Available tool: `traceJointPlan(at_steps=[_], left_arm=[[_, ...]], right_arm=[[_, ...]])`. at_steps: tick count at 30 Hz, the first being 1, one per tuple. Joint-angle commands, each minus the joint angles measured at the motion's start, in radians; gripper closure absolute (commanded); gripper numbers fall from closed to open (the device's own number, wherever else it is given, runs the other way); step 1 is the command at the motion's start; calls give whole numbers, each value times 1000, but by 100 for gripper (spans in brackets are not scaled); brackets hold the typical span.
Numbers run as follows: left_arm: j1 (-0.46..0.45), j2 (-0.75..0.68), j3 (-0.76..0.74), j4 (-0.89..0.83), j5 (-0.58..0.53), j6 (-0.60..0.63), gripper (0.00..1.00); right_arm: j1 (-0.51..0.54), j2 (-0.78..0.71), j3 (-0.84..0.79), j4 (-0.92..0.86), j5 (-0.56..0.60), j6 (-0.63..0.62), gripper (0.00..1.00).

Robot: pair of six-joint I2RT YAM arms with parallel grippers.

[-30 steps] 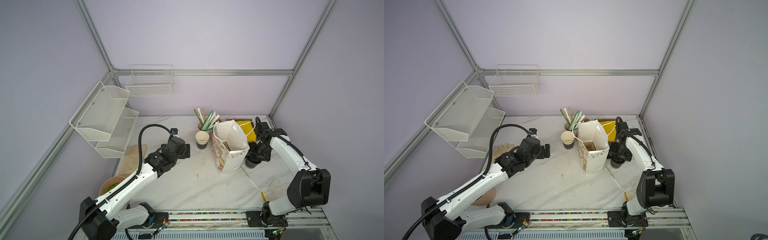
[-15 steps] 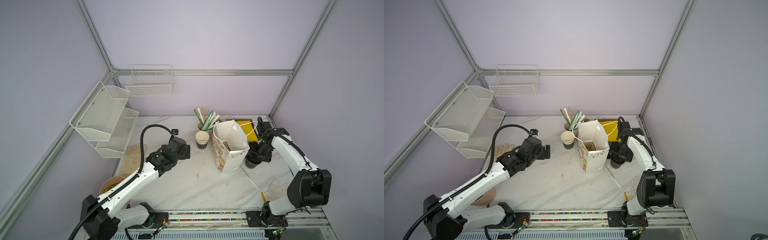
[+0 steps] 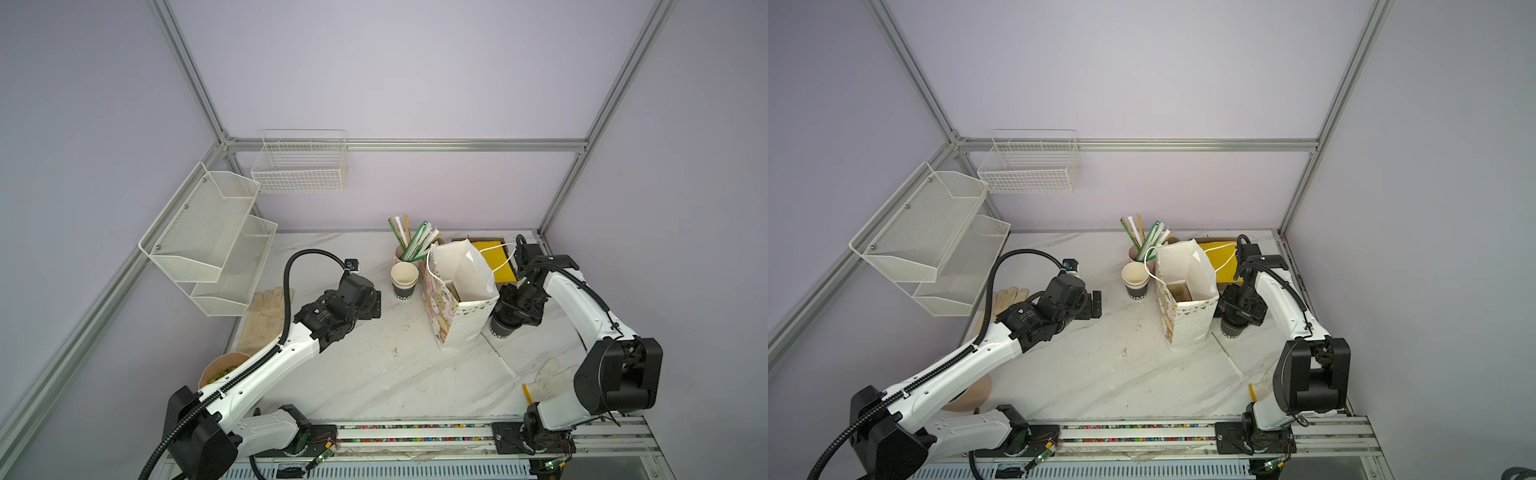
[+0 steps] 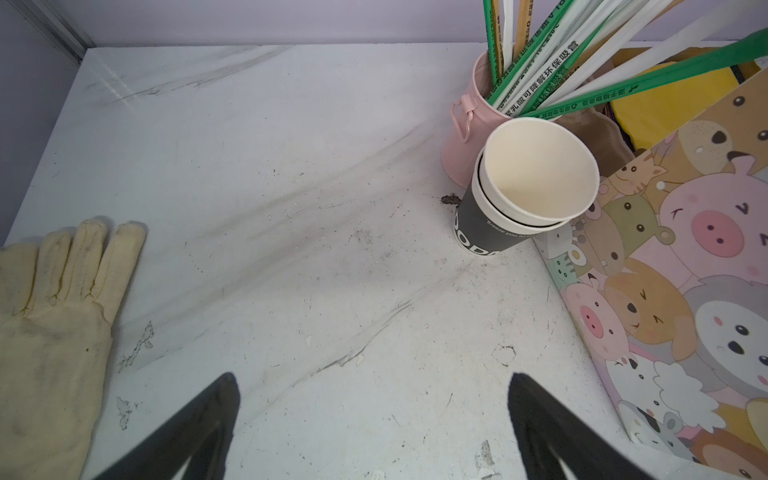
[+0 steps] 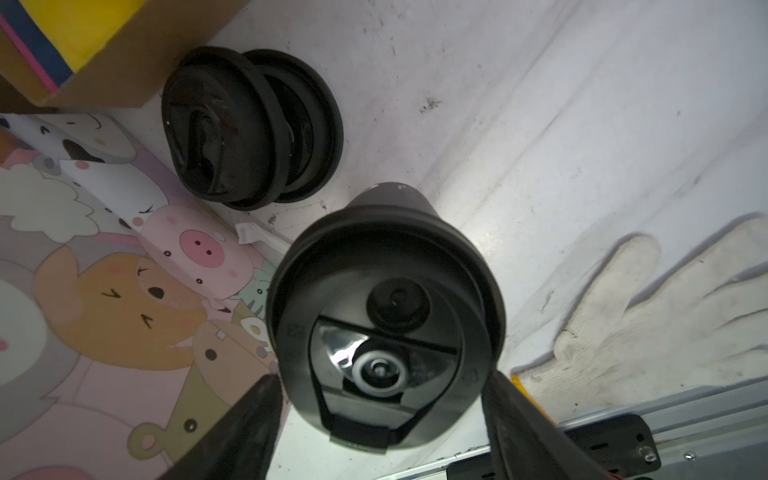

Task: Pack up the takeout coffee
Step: 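Raise the held black-lidded cup high with the right gripper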

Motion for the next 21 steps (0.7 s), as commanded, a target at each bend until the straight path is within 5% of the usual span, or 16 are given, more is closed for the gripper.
traceJointPlan(at_steps=[1, 21], left_arm=[[6, -3, 90, 1, -1, -14, 0], [6, 22, 102, -14, 6, -14, 0]], right_arm=[[-3, 25, 27, -35, 20, -3, 22], [-14, 58, 31, -31, 17, -7, 22]])
